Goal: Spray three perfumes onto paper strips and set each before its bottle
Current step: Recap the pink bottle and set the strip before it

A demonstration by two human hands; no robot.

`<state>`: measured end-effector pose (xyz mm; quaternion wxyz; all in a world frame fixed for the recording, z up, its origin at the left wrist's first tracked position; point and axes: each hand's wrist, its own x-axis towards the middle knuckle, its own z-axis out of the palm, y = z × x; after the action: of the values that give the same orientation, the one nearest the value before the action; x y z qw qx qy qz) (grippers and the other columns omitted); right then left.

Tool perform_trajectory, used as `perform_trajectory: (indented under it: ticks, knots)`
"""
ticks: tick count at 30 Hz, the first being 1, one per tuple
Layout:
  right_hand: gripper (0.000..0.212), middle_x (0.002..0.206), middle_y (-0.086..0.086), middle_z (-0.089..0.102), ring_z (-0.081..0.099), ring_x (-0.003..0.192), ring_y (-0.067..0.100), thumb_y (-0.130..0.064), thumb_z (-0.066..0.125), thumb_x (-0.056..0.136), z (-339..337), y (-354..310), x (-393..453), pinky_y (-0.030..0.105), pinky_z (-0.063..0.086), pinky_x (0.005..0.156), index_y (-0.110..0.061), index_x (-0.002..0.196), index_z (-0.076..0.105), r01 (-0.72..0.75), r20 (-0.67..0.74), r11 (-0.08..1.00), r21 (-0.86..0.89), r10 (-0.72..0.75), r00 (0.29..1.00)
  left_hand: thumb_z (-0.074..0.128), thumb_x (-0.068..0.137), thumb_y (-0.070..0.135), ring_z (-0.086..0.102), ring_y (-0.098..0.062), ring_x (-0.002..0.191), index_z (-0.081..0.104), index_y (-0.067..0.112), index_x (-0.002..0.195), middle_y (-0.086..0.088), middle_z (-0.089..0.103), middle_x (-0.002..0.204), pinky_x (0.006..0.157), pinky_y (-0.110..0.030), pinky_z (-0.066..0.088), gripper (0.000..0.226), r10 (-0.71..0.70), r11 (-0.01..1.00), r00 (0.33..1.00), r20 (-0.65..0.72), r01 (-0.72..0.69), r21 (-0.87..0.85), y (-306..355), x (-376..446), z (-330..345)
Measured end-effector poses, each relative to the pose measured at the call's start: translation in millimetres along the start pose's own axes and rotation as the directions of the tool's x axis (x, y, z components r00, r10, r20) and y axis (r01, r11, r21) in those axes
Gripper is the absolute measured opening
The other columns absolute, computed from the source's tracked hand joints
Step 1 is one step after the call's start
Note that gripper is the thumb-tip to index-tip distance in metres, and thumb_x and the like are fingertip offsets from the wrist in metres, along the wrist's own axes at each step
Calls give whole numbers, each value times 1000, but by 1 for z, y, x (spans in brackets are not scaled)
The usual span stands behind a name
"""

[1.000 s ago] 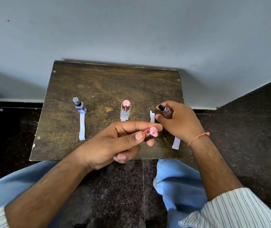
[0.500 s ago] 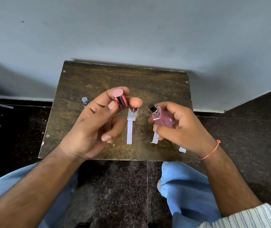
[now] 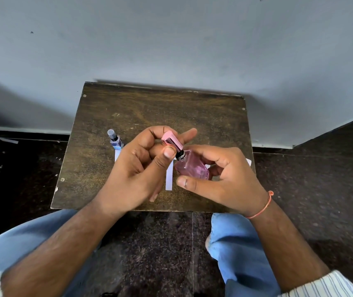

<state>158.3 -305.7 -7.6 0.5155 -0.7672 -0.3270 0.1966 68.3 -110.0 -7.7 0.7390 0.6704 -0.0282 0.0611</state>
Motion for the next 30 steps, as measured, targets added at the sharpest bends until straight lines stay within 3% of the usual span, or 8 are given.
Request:
perform_trajectory:
  ticks: [3, 5, 16, 20, 22, 24, 26, 30]
  knots:
    - [36, 83, 1, 76, 67, 69, 20, -27, 92, 86, 0, 0, 1, 45, 55, 63, -15, 118, 81, 15, -36, 1000, 9, -15, 999, 56, 109, 23, 54, -17, 32, 53, 0, 122, 1, 76, 135, 35, -24, 38, 27, -47, 999, 999, -10, 46, -16, -3, 0, 2]
    - [38, 85, 3, 77, 69, 71, 24, -28, 91, 86, 0, 0, 0, 51, 56, 64, -15, 121, 80, 20, -50, 1000, 24, -19, 999, 57, 104, 23, 48, -3, 32, 56, 1, 121, -2, 70, 146, 36, -18, 37, 28, -61, 998, 998, -18, 60, -27, -4, 0, 4]
    - [43, 94, 19, 79, 70, 81, 43, -14, 88, 87, -9, 4, -8, 60, 57, 72, -8, 128, 76, -20, 10, 983, 182, 18, 1000, 65, 104, 13, 46, -17, 33, 65, 7, 127, 2, 63, 155, 36, -29, 41, 23, 1, 999, 1000, -12, 0, 50, -9, 0, 7]
    - [36, 108, 6, 83, 79, 91, 16, -15, 83, 87, -32, 3, -10, 27, 63, 70, -13, 122, 77, -78, -7, 949, 305, 84, 996, 69, 103, 18, 47, -27, 36, 58, 16, 149, 9, 63, 154, 29, -50, 40, 48, -43, 997, 992, -116, 50, 61, -12, -3, 25]
    - [28, 118, 1, 82, 77, 104, 14, -13, 80, 89, -47, 7, -10, 24, 62, 75, -15, 116, 77, -65, -121, 943, 326, 109, 987, 63, 107, 31, 43, -25, 38, 58, 23, 151, 10, 78, 126, 32, -44, 40, 45, -67, 992, 988, -142, 81, 93, -16, -8, 39]
    - [20, 125, 3, 78, 73, 114, 15, -17, 84, 90, -59, 17, -10, 26, 61, 85, -23, 109, 80, -22, -267, 959, 284, 101, 958, 59, 109, 37, 40, -11, 38, 63, 29, 145, 22, 73, 87, 39, -29, 35, 37, -17, 910, 995, -103, 58, 410, -24, -13, 49]
    - [19, 130, 9, 74, 68, 120, 20, -41, 89, 87, -64, 27, -9, 36, 60, 94, -35, 104, 82, -21, -380, 974, 227, 109, 919, 59, 107, 38, 50, -4, 46, 60, 36, 141, 32, 63, 120, 49, -25, 48, 34, -13, 681, 1000, 1, 8, 732, -29, -14, 56]
    - [39, 128, 24, 68, 59, 99, 49, -65, 87, 79, -64, 50, -3, 66, 52, 89, -43, 112, 82, -93, -497, 982, 162, 162, 852, 57, 104, 22, 72, -16, 82, 56, 35, 141, 21, 40, 150, 60, -42, 64, 38, -133, 450, 989, 57, 9, 893, -52, -10, 64]
